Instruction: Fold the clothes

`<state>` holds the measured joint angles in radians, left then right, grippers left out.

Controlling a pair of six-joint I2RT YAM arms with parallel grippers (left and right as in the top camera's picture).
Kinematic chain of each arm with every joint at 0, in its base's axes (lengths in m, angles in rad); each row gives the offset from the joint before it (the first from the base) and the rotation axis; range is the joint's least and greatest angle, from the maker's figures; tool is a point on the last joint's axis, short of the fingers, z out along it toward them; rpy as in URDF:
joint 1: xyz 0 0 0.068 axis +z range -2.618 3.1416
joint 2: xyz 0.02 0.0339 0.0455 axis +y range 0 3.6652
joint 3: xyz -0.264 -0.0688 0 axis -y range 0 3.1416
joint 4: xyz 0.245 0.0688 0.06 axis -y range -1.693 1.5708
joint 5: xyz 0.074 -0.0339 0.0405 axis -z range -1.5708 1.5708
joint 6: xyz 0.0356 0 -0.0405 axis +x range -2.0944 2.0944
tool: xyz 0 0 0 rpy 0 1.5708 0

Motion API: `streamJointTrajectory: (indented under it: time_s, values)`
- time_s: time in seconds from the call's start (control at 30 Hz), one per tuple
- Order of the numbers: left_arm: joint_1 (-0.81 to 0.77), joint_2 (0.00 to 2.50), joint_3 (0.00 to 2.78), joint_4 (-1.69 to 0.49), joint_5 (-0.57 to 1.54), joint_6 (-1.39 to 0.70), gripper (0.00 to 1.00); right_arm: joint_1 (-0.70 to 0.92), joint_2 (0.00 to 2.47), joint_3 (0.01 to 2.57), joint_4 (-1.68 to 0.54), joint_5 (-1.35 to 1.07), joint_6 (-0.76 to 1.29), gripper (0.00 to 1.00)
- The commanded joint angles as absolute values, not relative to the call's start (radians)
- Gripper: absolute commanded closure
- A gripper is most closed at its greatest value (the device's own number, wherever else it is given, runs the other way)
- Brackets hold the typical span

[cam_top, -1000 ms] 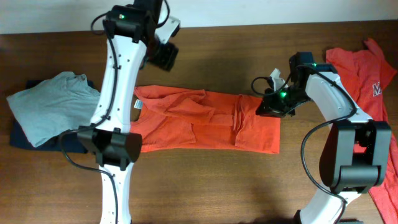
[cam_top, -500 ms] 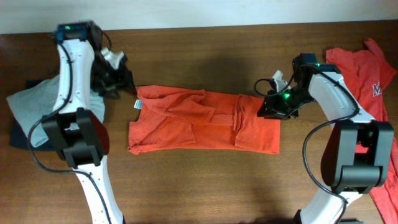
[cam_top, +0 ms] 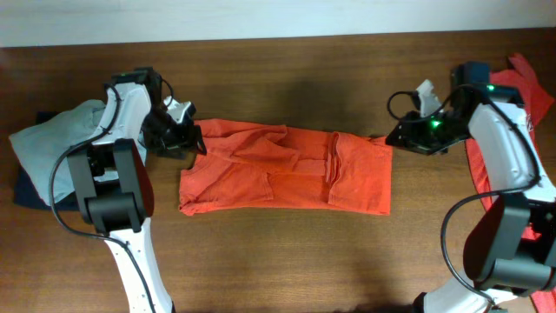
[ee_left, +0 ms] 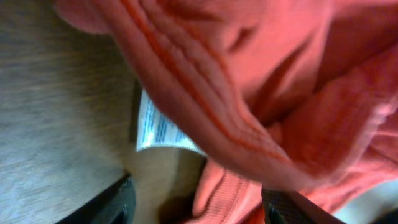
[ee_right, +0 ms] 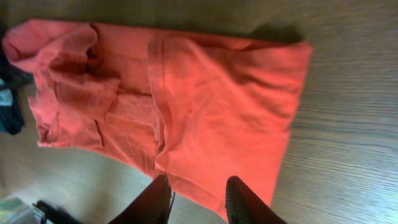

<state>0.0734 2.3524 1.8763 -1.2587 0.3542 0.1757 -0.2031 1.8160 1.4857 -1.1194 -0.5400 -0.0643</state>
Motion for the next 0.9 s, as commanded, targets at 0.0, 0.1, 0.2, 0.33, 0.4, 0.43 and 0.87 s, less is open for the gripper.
streamJointTrajectory:
  time_s: [0.0, 0.1, 0.2, 0.33, 0.4, 0.43, 0.87]
  values:
    - [0.064, 2.334, 1.808, -1.201, 0.38, 0.197, 0.35, -0.233, 1.787, 1.503, -1.127, -0.546, -0.078, 0.65]
    - [0.045, 2.334, 1.767, -1.151, 0.379, 0.197, 0.35, -0.243, 1.787, 1.503, -1.135, -0.546, -0.078, 0.66]
    - [0.019, 2.334, 1.727, -1.118, 0.384, 0.197, 0.36, -0.244, 1.787, 1.503, -1.141, -0.546, -0.078, 0.65]
    - [-0.004, 2.334, 1.708, -1.093, 0.397, 0.196, 0.37, -0.244, 1.787, 1.503, -1.142, -0.546, -0.078, 0.66]
    - [-0.005, 2.334, 1.708, -1.074, 0.397, 0.169, 0.37, -0.244, 1.787, 1.503, -1.143, -0.546, -0.078, 0.66]
    - [-0.005, 2.334, 1.708, -1.066, 0.397, 0.161, 0.37, -0.244, 1.787, 1.503, -1.145, -0.546, -0.078, 0.66]
    - [-0.017, 2.325, 1.717, -1.094, 0.404, 0.151, 0.99, -0.244, 1.787, 1.503, -1.156, -0.545, -0.078, 0.66]
